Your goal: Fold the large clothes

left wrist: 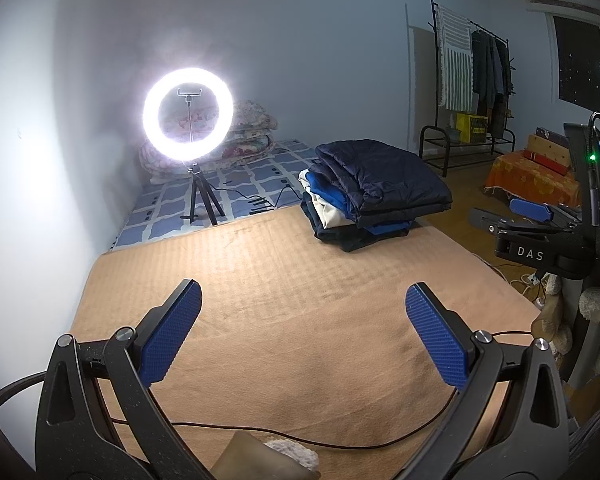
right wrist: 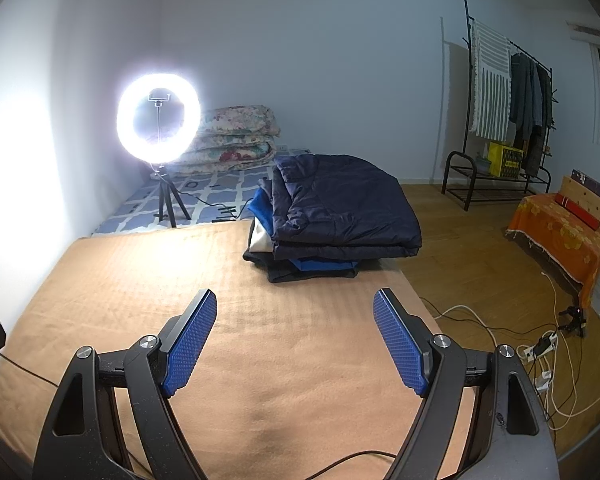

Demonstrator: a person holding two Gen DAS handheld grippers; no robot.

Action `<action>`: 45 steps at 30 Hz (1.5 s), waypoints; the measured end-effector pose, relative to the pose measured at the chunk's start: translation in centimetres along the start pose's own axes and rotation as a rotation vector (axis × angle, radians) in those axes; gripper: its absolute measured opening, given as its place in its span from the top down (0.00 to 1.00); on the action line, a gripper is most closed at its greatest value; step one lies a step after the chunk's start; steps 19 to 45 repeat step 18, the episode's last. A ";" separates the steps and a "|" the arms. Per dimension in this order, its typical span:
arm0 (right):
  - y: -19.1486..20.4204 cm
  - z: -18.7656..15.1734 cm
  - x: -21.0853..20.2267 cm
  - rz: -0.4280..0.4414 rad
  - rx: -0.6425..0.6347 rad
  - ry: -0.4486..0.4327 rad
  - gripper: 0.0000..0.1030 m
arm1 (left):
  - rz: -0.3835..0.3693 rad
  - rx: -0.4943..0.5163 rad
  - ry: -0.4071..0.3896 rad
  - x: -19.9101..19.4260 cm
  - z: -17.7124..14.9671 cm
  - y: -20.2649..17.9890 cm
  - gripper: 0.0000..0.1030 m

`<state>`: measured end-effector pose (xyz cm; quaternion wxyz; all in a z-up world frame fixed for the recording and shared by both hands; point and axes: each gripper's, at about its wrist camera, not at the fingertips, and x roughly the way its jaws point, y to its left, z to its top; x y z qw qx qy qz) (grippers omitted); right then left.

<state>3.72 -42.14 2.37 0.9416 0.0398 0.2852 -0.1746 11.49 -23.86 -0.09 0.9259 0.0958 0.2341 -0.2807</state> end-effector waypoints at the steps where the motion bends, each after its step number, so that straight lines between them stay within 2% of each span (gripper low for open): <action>1: 0.0 0.0 0.0 -0.001 0.001 0.001 0.22 | 0.000 0.002 -0.002 -0.1 0.0 0.0 0.00; 10: 0.0 -0.2 0.0 -0.003 -0.006 0.003 0.22 | 0.003 0.005 -0.008 -0.4 0.0 -0.2 0.00; 18: 0.1 -0.3 0.2 -0.002 0.000 0.003 0.22 | 0.023 0.038 -0.053 -1.2 -0.1 -0.6 0.00; 45: 0.1 -0.3 0.2 -0.002 0.000 0.003 0.22 | 0.023 0.038 -0.053 -1.2 -0.1 -0.6 0.00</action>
